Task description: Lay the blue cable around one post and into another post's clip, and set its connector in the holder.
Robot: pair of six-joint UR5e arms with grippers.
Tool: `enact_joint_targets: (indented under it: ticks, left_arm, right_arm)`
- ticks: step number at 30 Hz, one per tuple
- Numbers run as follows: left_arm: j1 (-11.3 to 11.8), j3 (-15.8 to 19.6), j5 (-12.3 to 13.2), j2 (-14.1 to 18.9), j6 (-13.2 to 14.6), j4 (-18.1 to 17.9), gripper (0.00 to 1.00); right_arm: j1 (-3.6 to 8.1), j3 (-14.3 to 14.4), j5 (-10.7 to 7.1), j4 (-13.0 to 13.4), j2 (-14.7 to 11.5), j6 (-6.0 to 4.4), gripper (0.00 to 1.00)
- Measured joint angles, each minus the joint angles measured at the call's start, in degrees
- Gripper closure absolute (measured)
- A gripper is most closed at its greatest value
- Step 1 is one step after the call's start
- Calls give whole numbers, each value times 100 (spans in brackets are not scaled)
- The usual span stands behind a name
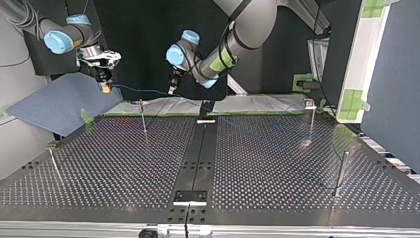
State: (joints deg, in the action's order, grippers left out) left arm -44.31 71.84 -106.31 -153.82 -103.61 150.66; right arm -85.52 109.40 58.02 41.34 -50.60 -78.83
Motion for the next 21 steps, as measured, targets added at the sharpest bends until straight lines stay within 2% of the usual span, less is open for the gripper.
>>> enact_joint_targets:
  ticks: [9,15,21]
  left_arm:
    - [139,-86,1,-23,-154,-48,0]
    - [237,-133,-15,-210,-160,100,0]
    - [301,-136,-87,-259,-148,79,0]
  right_arm:
    - [20,7,-119,-9,-5,3,100]
    - [26,7,-121,4,-2,-2,100]
    - [24,7,-115,14,-3,-8,100]
